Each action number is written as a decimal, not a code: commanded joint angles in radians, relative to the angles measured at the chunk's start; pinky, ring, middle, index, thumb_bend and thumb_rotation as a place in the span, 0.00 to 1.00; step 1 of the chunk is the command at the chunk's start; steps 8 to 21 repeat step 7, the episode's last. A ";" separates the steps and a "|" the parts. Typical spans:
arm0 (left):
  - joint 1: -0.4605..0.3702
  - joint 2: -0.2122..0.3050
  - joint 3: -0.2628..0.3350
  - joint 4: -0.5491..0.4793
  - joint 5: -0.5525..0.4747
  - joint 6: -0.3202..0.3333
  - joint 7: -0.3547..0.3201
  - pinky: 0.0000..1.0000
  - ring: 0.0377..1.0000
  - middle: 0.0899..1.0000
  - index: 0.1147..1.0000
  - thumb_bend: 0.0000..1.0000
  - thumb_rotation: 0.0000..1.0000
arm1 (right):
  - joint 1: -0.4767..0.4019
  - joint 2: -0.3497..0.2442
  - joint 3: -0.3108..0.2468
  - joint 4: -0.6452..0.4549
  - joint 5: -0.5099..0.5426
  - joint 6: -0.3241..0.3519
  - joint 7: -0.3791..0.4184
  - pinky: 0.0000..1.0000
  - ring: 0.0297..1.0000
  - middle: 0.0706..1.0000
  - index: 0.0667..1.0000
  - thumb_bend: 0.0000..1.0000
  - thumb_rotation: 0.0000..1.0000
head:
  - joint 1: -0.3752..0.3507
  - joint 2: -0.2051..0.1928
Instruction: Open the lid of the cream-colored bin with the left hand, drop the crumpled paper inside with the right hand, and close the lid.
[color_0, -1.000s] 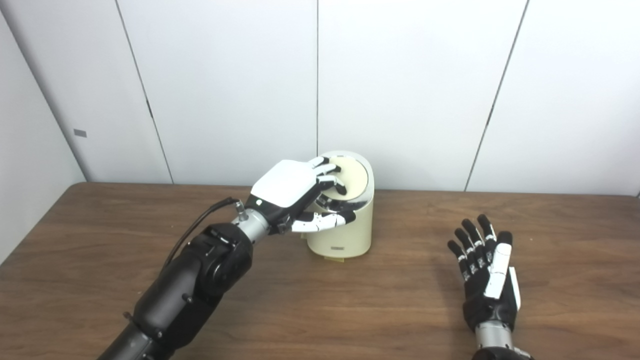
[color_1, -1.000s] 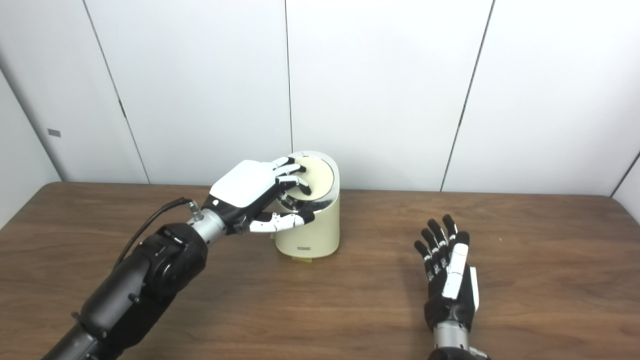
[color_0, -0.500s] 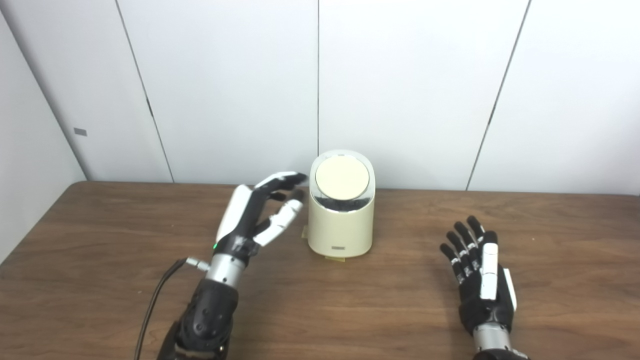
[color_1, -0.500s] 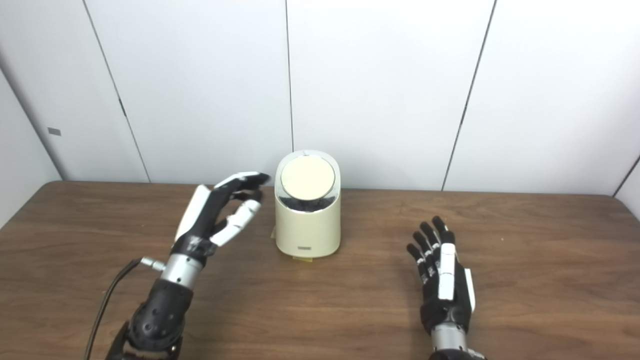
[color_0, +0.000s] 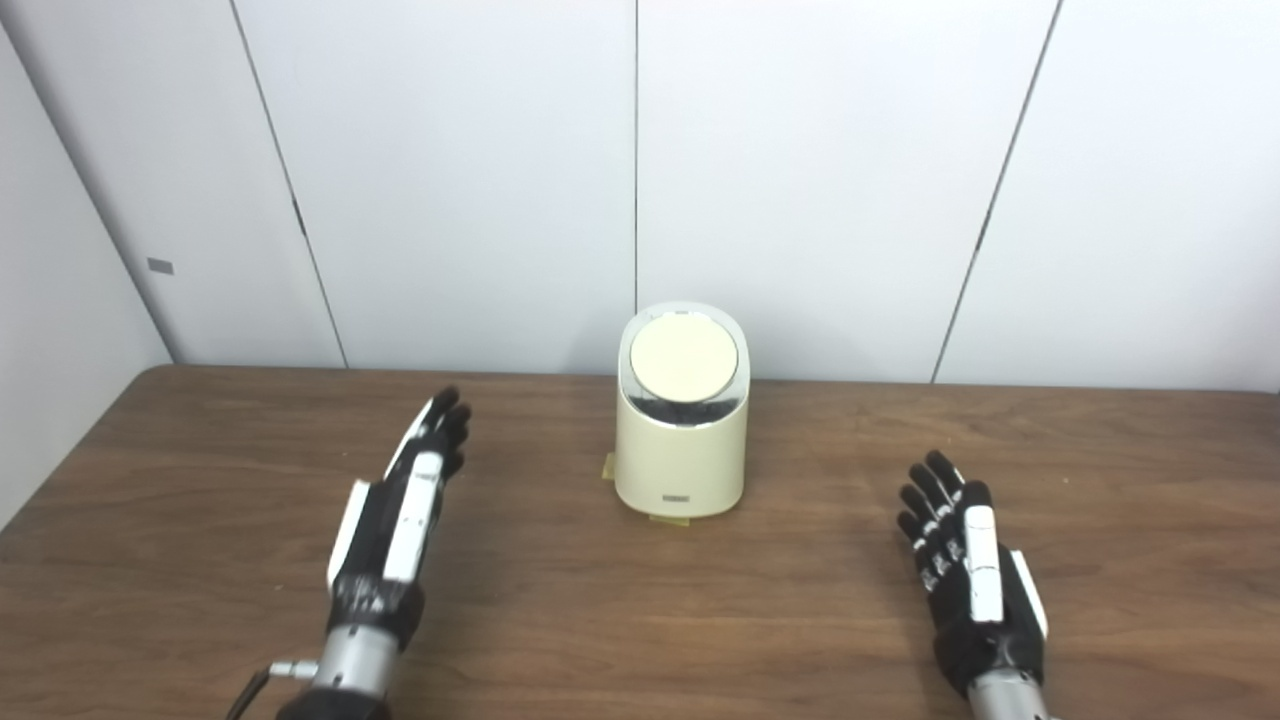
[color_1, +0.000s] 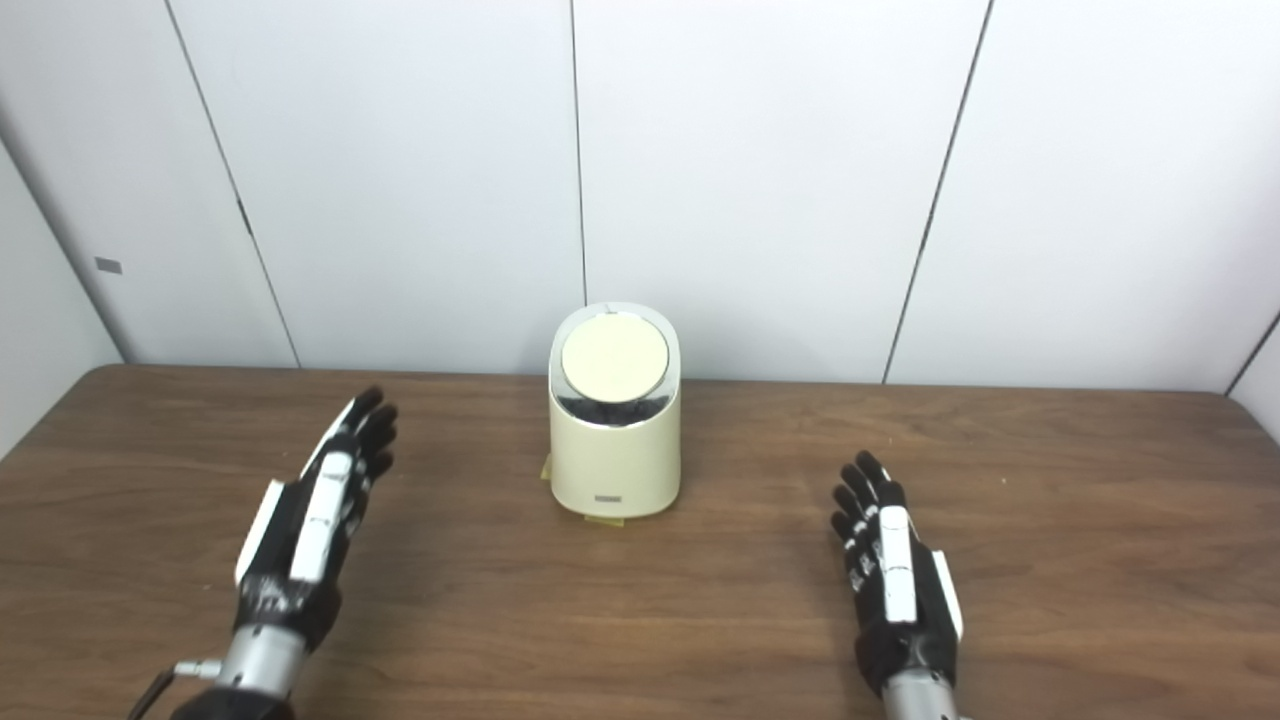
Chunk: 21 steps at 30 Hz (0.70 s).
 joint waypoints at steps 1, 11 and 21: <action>-0.018 0.007 -0.002 -0.024 -0.024 -0.019 -0.013 1.00 1.00 0.99 1.00 0.41 0.95 | -0.013 -0.004 0.016 -0.039 -0.028 0.008 0.005 0.95 0.93 0.92 0.90 0.44 0.87 | -0.001 0.001; 0.028 0.000 -0.013 0.031 -0.046 -0.016 -0.021 1.00 1.00 1.00 1.00 0.38 1.00 | 0.000 -0.021 0.033 -0.077 -0.085 0.035 -0.007 1.00 0.98 0.97 0.93 0.49 0.96 | -0.016 0.022; 0.028 0.000 -0.013 0.031 -0.046 -0.016 -0.021 1.00 1.00 1.00 1.00 0.38 1.00 | 0.000 -0.021 0.033 -0.077 -0.085 0.035 -0.007 1.00 0.98 0.97 0.93 0.49 0.96 | -0.016 0.022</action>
